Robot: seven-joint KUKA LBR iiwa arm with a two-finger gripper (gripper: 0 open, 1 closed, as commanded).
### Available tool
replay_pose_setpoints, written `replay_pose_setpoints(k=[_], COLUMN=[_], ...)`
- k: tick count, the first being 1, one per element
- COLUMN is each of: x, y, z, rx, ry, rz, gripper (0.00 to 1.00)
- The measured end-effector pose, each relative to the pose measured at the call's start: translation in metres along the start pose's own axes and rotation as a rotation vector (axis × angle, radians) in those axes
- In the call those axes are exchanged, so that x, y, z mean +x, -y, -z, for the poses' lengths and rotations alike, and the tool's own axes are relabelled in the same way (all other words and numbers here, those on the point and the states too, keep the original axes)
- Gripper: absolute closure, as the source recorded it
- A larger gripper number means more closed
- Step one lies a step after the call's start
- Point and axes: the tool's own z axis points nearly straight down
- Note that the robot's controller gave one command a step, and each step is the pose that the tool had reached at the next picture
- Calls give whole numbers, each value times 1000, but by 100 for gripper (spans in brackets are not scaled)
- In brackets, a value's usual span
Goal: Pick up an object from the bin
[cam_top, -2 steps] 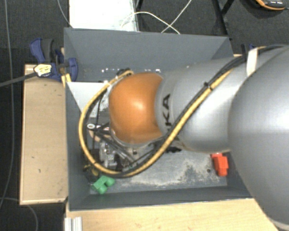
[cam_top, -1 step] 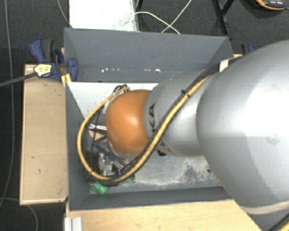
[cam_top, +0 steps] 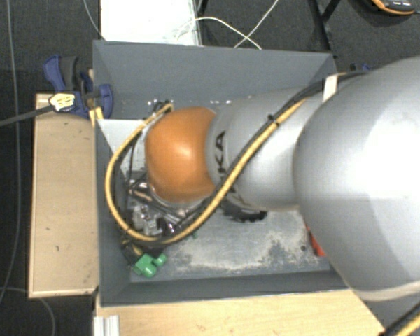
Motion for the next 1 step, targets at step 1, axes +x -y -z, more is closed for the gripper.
replay_pose_setpoints(k=[1], x=[32], y=[3], z=[58], rx=[2], ry=[-25], rz=[-207], gripper=[100])
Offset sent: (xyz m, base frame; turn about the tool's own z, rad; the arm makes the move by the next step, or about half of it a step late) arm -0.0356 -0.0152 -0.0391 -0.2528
